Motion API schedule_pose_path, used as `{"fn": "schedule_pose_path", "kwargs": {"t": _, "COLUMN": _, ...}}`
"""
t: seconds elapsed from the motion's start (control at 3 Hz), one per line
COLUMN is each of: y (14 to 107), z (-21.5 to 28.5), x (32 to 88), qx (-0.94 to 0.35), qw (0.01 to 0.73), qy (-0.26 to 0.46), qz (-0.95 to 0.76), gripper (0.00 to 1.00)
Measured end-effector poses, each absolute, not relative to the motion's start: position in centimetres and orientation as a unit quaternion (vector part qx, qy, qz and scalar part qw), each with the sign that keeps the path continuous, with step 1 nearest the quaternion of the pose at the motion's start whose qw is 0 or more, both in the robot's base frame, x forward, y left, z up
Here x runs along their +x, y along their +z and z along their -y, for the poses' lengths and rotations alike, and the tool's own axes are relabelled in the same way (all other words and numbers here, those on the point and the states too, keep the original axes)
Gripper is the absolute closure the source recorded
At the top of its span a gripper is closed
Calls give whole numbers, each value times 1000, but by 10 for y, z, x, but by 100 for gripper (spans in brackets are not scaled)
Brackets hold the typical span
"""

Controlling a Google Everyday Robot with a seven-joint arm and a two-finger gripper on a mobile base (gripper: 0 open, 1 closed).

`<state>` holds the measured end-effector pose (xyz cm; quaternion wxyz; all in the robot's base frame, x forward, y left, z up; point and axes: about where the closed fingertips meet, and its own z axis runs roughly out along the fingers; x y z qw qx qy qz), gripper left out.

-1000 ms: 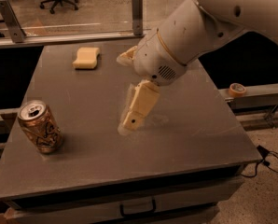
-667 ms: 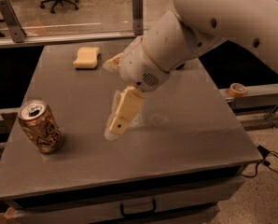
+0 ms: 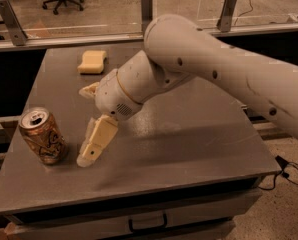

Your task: Move orange can near sponge

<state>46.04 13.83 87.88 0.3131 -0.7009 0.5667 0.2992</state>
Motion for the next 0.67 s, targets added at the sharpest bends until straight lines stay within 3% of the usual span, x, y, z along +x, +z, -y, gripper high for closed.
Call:
{"fn": "schedule_pose_path", "kwargs": {"t": 0.33, "y": 857, "z": -175, "x": 451, "qx": -678, "qw": 319, "qy": 349, "qz": -563, "gripper": 0}}
{"fn": "schedule_pose_path", "kwargs": {"t": 0.67, "y": 847, "z": -207, "x": 440, "qx": -654, "qw": 314, "qy": 403, "qz": -557, "gripper": 18}}
